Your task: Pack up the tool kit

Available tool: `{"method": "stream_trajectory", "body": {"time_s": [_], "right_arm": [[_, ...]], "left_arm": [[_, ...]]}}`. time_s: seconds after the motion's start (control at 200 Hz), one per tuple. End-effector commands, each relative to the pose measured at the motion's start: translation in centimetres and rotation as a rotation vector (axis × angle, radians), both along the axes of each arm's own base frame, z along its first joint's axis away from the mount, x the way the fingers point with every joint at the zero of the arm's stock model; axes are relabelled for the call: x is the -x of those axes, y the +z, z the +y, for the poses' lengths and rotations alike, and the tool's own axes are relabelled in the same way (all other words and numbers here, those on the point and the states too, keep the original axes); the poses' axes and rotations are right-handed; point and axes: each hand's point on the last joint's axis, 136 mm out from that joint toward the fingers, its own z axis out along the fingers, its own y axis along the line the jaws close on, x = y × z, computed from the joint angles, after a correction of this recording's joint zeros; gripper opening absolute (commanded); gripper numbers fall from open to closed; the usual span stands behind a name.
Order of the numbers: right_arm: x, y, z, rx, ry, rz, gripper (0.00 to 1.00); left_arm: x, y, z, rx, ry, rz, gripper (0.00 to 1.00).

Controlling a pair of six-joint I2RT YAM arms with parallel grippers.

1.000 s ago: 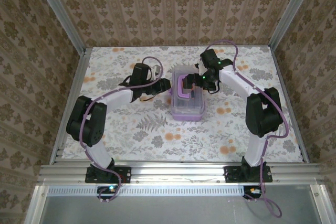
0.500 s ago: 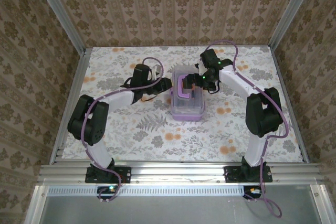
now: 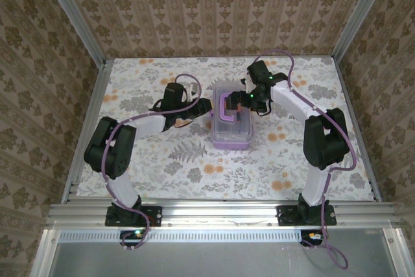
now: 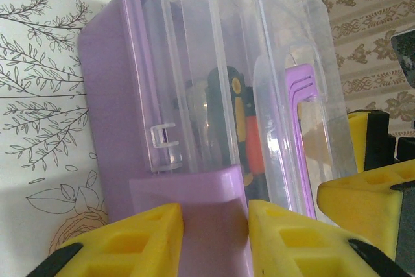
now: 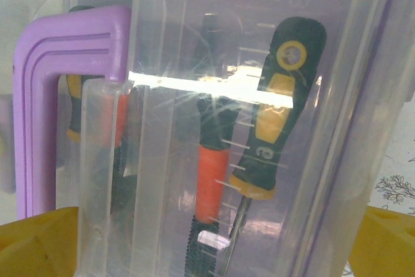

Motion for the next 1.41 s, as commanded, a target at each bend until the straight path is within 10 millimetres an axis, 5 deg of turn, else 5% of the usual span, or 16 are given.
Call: {"method": "stream_trajectory", "body": {"time_s": [0.0, 1.4], "right_arm": [[0.9, -0.9, 0.7, -0.021, 0.032, 0.034, 1.0], [0.8, -1.3, 0.8, -0.013, 0.04, 0.055, 1.0]], "left_arm": [[1.6, -3.7, -0.1, -0.037, -0.022, 0.104, 0.33], [2.0, -7.1, -0.5, -0.004, -0.024, 0.166, 0.32]]}}
